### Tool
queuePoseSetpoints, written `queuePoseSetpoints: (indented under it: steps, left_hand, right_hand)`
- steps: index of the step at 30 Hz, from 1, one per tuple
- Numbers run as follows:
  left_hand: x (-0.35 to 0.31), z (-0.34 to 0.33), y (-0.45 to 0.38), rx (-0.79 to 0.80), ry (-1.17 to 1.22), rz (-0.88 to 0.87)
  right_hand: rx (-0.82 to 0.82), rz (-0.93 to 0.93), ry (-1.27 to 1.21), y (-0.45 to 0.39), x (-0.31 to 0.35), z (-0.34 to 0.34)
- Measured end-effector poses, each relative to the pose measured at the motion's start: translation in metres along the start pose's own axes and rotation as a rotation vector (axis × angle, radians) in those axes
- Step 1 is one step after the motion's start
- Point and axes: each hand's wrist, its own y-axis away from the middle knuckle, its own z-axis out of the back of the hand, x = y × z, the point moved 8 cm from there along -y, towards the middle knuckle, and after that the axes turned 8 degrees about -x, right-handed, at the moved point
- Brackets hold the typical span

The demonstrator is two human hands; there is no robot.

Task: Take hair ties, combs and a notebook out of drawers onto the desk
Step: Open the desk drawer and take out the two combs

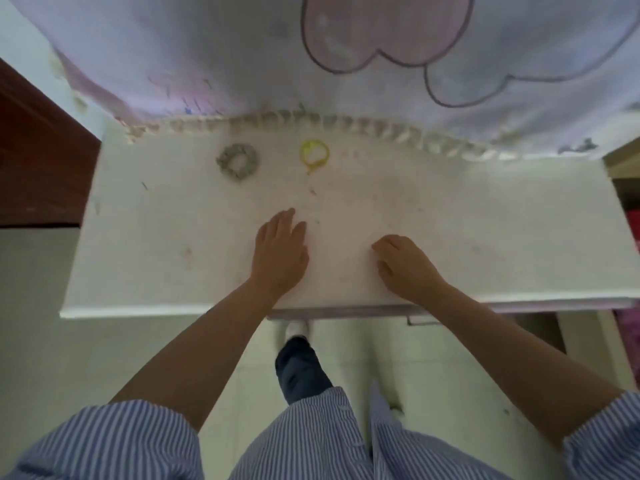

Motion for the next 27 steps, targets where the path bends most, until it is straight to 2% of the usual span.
queuePoseSetpoints:
  steps: [3, 5, 7, 9, 13, 17, 20, 23, 25, 27]
  left_hand:
    - [-0.07, -0.008, 0.049, -0.071, -0.013, -0.154]
    - [-0.108, -0.023, 0.081, -0.081, -0.081, -0.2]
    - [-0.135, -0.042, 0.106, -0.041, -0.156, -0.182]
    - [-0.147, -0.057, 0.123, 0.006, -0.211, -0.077]
    - [-0.157, -0.067, 0.126, -0.011, -0.27, 0.0]
    - [-0.152, -0.067, 0.123, -0.097, -0.278, -0.05]
    - [-0.149, -0.061, 0.12, -0.141, -0.26, -0.075]
    - [-0.15, -0.064, 0.131, -0.025, -0.113, -0.134]
    - [-0.154, -0.064, 0.146, 0.011, -0.089, -0.198]
    - [-0.159, -0.064, 0.157, 0.015, -0.085, -0.246]
  right_hand:
    - [-0.196, 0.103, 0.087, 0.081, -0.03, 0.01]
    - [-0.245, 0.189, 0.231, 0.127, -0.048, 0.003]
    - [-0.164, 0.22, 0.349, 0.152, -0.065, -0.018]
    - [-0.07, 0.182, 0.395, 0.16, -0.08, -0.041]
    - [-0.066, 0.041, 0.454, 0.147, -0.096, -0.072]
    - [-0.222, -0.036, 0.407, 0.133, -0.103, -0.073]
    - [-0.23, -0.087, 0.302, 0.147, -0.107, -0.071]
    - [-0.189, -0.136, 0.178, 0.18, -0.104, -0.076]
    - [-0.165, -0.102, 0.1, 0.205, -0.095, -0.077]
    - [-0.287, 0.009, 0.031, 0.225, -0.088, -0.065]
